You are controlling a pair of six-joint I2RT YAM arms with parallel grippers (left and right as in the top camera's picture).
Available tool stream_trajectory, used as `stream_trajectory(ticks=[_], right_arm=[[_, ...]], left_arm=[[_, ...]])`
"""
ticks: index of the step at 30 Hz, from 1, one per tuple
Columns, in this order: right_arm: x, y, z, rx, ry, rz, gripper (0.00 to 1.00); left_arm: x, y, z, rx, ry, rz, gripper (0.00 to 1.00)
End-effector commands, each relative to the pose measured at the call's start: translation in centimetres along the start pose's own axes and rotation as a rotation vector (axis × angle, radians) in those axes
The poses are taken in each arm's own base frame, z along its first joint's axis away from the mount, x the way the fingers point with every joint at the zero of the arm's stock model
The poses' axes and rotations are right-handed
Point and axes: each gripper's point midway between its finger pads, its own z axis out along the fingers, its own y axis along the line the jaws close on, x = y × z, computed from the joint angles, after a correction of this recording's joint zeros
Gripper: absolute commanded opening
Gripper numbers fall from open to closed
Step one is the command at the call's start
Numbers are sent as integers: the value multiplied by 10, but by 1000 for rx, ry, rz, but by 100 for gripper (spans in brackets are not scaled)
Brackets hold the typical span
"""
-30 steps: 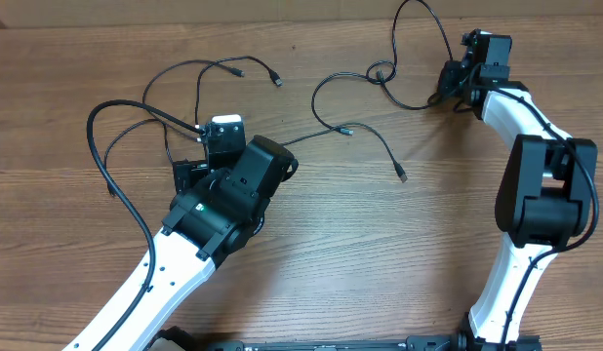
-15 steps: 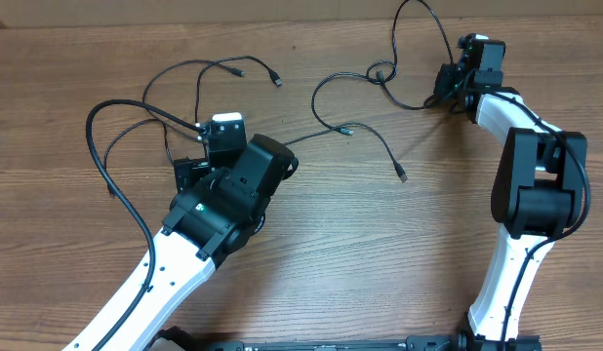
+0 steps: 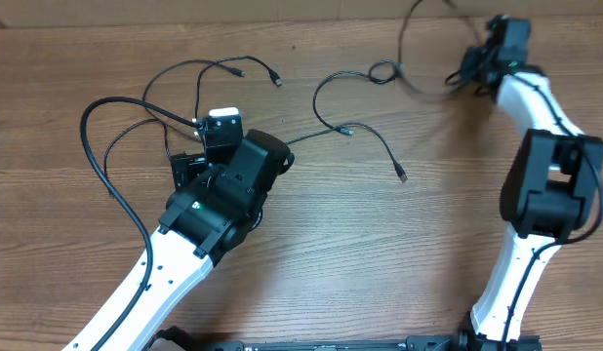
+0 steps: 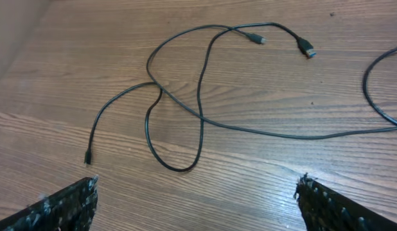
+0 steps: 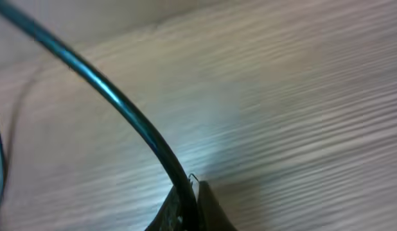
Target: Untangle cables
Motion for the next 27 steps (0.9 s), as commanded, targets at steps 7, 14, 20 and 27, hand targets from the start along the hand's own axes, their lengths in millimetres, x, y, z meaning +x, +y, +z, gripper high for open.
stream_trajectory(ticks=[7,14,20,27], right_arm=[[-57,-150,-37,210,-63,170,4],[-41,-232,-55,391,-29,242,4],[-30,-281,-72,529,-8,238,4],[-21,-298,-78,550,15,259,4]], left_arm=[[-3,4,1,-20,-12,14,99],[-5,3,1,-16,-20,6,99],[-10,1,1,-9,-35,-10,99],[-15,4,5,-13,-47,-40,100]])
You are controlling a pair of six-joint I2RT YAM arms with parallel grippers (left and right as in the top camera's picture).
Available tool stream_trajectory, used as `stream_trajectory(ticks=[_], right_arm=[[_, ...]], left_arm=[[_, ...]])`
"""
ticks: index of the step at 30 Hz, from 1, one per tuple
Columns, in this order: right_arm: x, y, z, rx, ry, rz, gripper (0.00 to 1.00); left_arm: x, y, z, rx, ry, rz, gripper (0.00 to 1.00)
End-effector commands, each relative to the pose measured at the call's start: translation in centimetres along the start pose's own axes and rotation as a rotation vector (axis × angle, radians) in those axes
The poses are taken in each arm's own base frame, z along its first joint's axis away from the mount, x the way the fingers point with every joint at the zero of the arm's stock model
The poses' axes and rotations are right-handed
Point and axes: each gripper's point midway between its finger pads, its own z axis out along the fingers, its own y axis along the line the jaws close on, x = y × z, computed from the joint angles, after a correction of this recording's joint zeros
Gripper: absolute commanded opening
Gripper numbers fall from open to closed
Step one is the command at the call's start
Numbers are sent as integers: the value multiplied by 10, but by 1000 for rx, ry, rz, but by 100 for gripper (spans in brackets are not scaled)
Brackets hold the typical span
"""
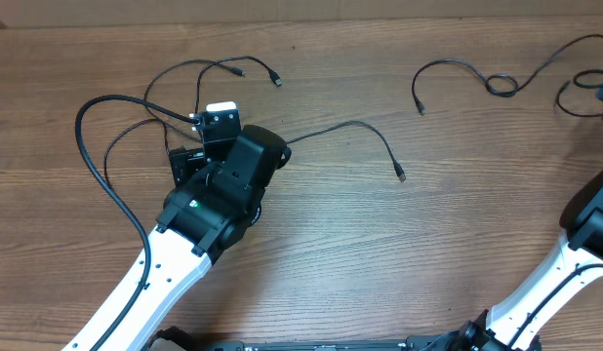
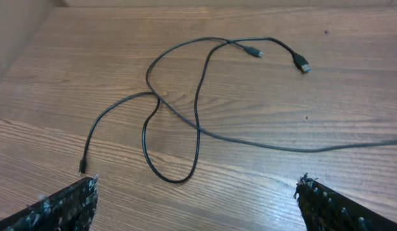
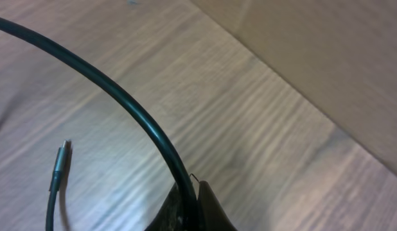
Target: Untangle cables
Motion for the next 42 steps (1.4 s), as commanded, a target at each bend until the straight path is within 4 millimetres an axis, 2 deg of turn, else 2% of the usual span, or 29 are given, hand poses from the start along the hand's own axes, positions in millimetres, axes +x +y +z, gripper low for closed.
stream_trajectory(ticks=[1,2,3,4,5,6,10,17,21,25,32,38,42], right_arm=[[-13,-8,-5,27,-28,4,4],[-13,-7,-5,26,-27,3,7],[-12,-5,-6,23,-26,-1,24],[-11,0,-7,17,-23,-7,57],[-11,1,-7,13,-21,-10,71],[-10,6,-10,2,-19,-15,100],[-20,30,-29,-66,-47,-32,100],[-55,86,-99,-238,-172,-64,100],[-47,116,-121,-317,-154,-105,100],[-8,156,-135,-436,-26,-147,100],[67,224,-185,-720,223,-254,100],[125,262,-226,-767,349,-398,100],[166,271,-250,-748,430,-545,100]], left_arm=[[-4,4,2,-19,-15,-8,100],[-5,4,2,-17,-19,-12,99],[-6,3,2,-15,-22,-15,100],[-7,3,2,-13,-26,-19,100],[-8,3,2,-12,-27,-20,99],[-8,3,2,-12,-27,-21,100],[-8,3,2,-12,-27,-21,99],[-7,1,2,-4,-23,-25,100],[-5,-2,2,16,-10,-23,100],[1,-9,5,44,16,-15,100],[7,-14,10,48,43,3,100],[9,-14,11,43,50,10,100],[10,-14,11,43,52,12,100]])
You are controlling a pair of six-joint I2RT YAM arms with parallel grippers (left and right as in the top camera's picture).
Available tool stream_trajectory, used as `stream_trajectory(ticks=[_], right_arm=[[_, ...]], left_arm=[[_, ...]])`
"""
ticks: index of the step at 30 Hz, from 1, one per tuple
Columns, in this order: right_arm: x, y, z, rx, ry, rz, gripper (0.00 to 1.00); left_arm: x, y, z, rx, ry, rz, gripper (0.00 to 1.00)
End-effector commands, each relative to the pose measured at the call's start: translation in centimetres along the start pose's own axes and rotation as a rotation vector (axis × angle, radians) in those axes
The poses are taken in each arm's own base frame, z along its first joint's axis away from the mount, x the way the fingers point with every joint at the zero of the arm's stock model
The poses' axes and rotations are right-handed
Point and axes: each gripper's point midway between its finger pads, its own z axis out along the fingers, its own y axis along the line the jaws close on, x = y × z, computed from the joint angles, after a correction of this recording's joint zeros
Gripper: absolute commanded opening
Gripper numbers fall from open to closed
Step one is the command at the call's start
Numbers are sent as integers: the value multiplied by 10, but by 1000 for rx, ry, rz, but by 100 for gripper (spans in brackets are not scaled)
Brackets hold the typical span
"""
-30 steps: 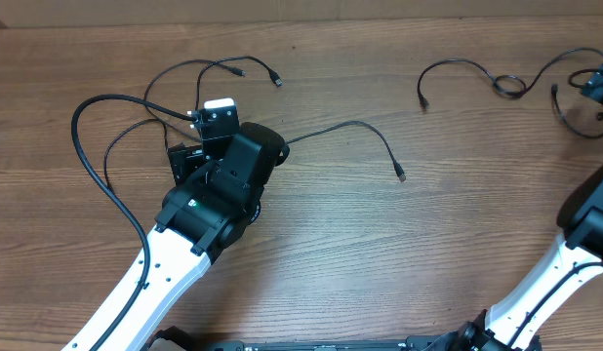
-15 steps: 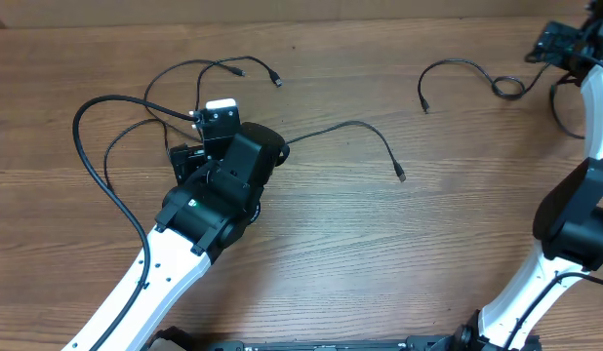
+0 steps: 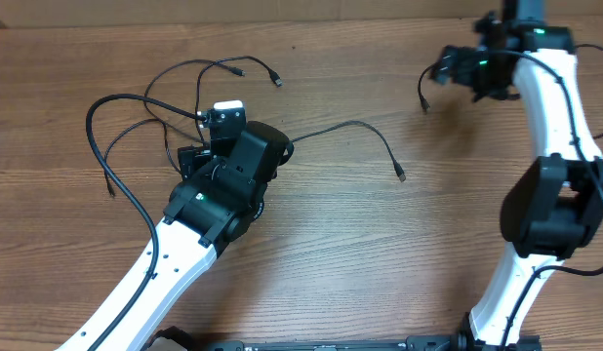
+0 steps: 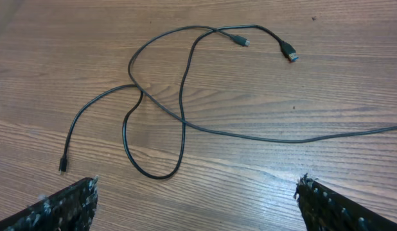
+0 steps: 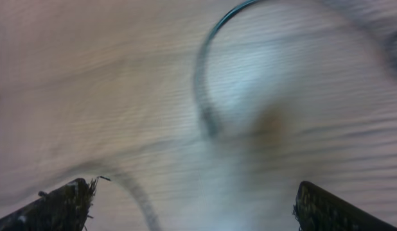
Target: Untangle cables
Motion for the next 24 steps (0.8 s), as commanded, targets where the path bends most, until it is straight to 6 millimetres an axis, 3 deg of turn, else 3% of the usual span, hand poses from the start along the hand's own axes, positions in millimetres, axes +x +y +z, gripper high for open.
stream_trajectory(ticks=[1,5,8,13,17,20,24], right_arm=[[20,30,-5,16,63,-114,100],[44,48,-6,60,141,-165,100],[55,54,-18,136,152,-157,100],[60,65,-72,241,23,-191,100],[85,60,-98,260,-37,-202,100],[119,48,-90,249,-35,-177,100],[156,43,-51,164,-9,-154,100]], left_arm=[[2,1,2,-4,11,5,99],[11,1,2,4,50,31,99],[22,3,1,4,93,57,99],[30,9,0,-12,129,85,100],[30,9,0,-12,128,84,99],[30,9,0,-12,128,85,100],[30,9,0,-12,127,84,100]])
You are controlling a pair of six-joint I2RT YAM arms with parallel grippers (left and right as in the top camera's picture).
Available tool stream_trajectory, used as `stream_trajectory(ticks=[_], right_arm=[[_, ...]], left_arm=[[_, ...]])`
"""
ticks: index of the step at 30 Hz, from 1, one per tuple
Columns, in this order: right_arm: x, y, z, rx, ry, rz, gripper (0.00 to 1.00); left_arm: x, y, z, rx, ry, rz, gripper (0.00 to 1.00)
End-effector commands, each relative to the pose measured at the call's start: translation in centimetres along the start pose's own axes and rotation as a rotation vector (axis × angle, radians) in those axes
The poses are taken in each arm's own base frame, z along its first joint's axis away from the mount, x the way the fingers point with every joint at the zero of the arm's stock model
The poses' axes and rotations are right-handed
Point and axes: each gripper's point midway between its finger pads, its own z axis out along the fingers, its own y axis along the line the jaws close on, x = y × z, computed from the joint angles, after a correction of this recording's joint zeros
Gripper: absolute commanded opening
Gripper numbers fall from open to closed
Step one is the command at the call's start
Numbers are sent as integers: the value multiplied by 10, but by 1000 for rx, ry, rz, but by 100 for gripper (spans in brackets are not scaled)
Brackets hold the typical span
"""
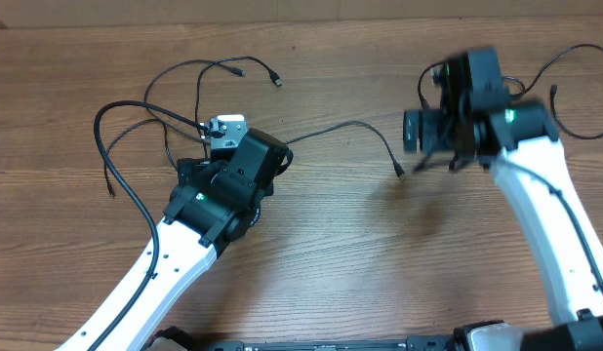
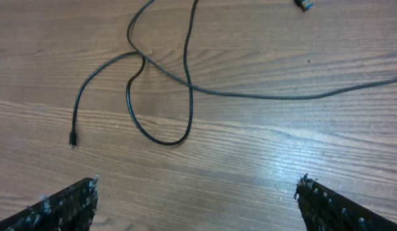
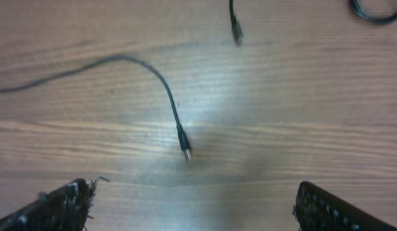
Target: Untangle cables
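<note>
Several thin black cables [image 1: 145, 102] lie looped over each other at the table's left. My left gripper [image 2: 195, 208] stands open over them; in its view crossed loops [image 2: 185, 77] and a small plug [image 2: 73, 138] show. One cable [image 1: 355, 125] runs right from under the left arm to a plug [image 1: 400, 174]. My right gripper [image 3: 192, 208] hovers open just right of that plug [image 3: 185, 153], blurred in the overhead view. A separate cable [image 1: 575, 57] lies at the far right.
The wooden table [image 1: 380, 273] ends at a pale wall along the back. The left arm [image 1: 184, 263] crosses the lower left and the right arm [image 1: 555, 224] the lower right. A second plug [image 3: 236, 29] and a coil [image 3: 372, 11] lie ahead of the right gripper.
My right gripper, open then too, has moved from the back right down and leftward to the middle cable's plug end. The left wrist has shifted slightly over the tangle.
My right gripper was shut on a cable at the back right, near the middle cables. Then it held that cable at the far right, apart from the rest. Later it was open with the cable left there. Now it hovers by the middle plug.
</note>
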Motion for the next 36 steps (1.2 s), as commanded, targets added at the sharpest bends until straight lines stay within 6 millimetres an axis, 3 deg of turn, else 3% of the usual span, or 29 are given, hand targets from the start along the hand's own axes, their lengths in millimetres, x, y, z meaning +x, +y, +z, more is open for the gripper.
stream_trajectory(ticks=[1,3,10,14,17,28,36], right_arm=[[44,6,50,-50,96,47,100],[49,15,66,-104,88,50,100],[43,32,90,-190,72,60,100],[43,62,105,-359,84,-41,100],[39,72,121,-396,69,-85,100],[38,73,160,-380,54,-156,100],[36,50,186,-234,43,-180,100]], left_arm=[[0,1,2,-2,2,1,99],[0,0,2,-2,2,1,100],[-1,-2,2,10,2,-4,100],[-2,-2,2,12,0,-6,100],[-1,-3,2,18,3,-6,100],[2,-9,1,48,19,-6,100],[2,-10,1,59,24,-6,100]])
